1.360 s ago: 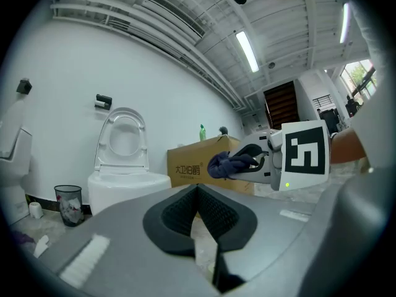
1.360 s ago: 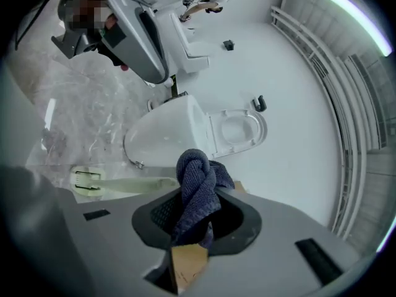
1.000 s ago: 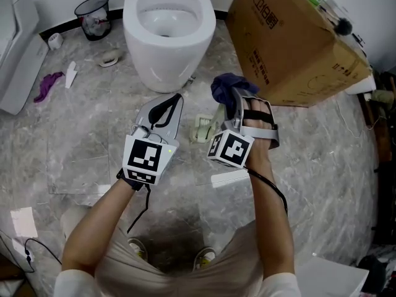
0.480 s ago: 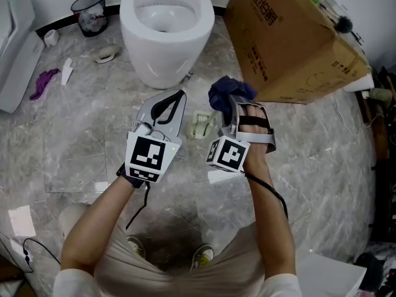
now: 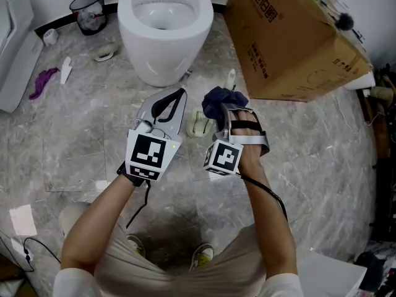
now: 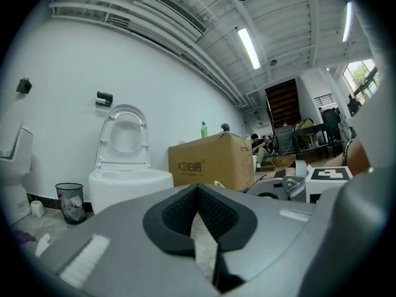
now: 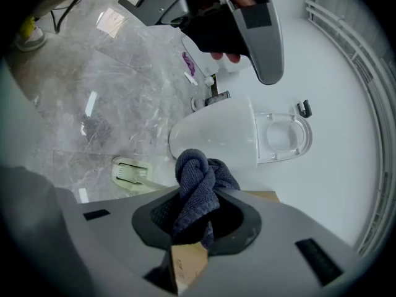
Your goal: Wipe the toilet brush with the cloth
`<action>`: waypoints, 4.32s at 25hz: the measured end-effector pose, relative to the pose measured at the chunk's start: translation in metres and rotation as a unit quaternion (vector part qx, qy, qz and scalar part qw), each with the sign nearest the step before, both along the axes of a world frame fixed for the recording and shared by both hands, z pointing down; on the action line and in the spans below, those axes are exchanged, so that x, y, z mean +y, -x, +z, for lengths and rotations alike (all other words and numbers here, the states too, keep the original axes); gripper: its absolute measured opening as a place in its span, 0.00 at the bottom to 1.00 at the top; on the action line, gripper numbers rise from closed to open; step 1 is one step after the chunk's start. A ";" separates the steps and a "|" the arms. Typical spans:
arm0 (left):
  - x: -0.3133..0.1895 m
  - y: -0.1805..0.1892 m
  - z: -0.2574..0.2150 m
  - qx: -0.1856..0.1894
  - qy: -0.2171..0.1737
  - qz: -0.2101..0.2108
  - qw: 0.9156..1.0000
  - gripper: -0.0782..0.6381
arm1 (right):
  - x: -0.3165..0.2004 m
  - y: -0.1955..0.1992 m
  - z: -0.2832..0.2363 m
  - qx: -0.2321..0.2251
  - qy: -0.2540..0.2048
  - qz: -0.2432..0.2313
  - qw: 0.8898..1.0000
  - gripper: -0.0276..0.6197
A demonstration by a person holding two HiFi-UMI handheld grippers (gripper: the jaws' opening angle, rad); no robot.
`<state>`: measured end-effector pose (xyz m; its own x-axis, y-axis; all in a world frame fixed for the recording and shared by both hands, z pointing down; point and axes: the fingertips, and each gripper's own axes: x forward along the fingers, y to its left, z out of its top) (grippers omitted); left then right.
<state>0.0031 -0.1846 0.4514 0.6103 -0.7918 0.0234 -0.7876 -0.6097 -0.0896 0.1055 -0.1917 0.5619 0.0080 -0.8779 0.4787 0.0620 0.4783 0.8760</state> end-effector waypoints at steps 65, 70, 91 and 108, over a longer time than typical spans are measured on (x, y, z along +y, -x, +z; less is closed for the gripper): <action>-0.021 0.002 0.013 0.011 0.018 -0.014 1.000 0.11 | 0.013 -0.022 0.014 -0.160 0.024 0.046 0.986 0.19; -0.020 0.001 0.013 0.010 0.020 -0.014 1.000 0.11 | 0.014 -0.023 0.027 -0.156 0.038 0.049 0.986 0.19; -0.014 0.007 0.017 -0.009 0.022 -0.020 0.999 0.11 | 0.018 -0.024 0.080 -0.140 0.098 0.053 0.984 0.19; -0.014 -0.002 0.016 -0.007 0.018 -0.013 1.000 0.11 | 0.040 0.030 0.009 -0.143 0.027 -0.020 0.989 0.19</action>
